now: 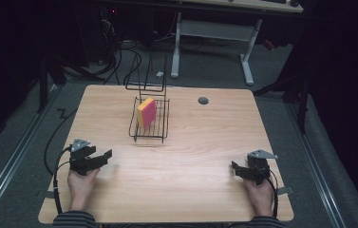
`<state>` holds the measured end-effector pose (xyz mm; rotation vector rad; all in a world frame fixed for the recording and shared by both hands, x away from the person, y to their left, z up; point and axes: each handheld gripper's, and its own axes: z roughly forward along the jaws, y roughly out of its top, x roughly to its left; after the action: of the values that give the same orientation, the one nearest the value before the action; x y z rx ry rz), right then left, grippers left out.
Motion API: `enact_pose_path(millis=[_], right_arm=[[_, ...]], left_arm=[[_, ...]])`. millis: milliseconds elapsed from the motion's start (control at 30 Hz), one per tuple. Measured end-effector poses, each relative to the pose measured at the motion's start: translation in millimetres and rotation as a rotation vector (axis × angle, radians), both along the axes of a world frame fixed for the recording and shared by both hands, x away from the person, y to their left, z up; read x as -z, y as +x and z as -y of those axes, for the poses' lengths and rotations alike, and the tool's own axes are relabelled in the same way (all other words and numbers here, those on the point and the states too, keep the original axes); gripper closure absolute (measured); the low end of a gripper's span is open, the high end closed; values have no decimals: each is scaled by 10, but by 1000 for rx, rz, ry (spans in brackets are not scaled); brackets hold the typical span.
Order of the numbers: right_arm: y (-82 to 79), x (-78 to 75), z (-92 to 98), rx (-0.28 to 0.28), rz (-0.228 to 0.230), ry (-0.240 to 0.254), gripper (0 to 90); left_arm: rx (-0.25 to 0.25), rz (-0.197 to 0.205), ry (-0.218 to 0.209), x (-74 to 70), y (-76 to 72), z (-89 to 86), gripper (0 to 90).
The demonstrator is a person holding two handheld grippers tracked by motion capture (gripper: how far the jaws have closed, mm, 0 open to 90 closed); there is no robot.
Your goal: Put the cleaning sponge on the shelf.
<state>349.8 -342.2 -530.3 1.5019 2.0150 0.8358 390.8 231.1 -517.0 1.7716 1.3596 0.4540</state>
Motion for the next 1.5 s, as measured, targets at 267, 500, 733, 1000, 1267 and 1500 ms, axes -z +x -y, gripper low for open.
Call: enact_pose_path(millis=[267,500,733,1000,1267,1500], right_arm=[[-5,-1,-10,7,-5,8,265],[-4,0,-7,6,-4,6,265],[-3,0,-5,4,-3,4,265],[-5,-1,-10,7,-5,8,265],[-6,0,-10,7,-5,8,265],[-6,-1,-9,7,-5,8,265]], left_arm=[[6,-24,16,71,42,40,269],[5,-41,55,128,77,81,268],[-5,-46,101,162,96,118,268],[-10,-31,158,196,100,164,266],[3,-28,214,199,84,230,242],[6,-31,207,200,88,225,232]])
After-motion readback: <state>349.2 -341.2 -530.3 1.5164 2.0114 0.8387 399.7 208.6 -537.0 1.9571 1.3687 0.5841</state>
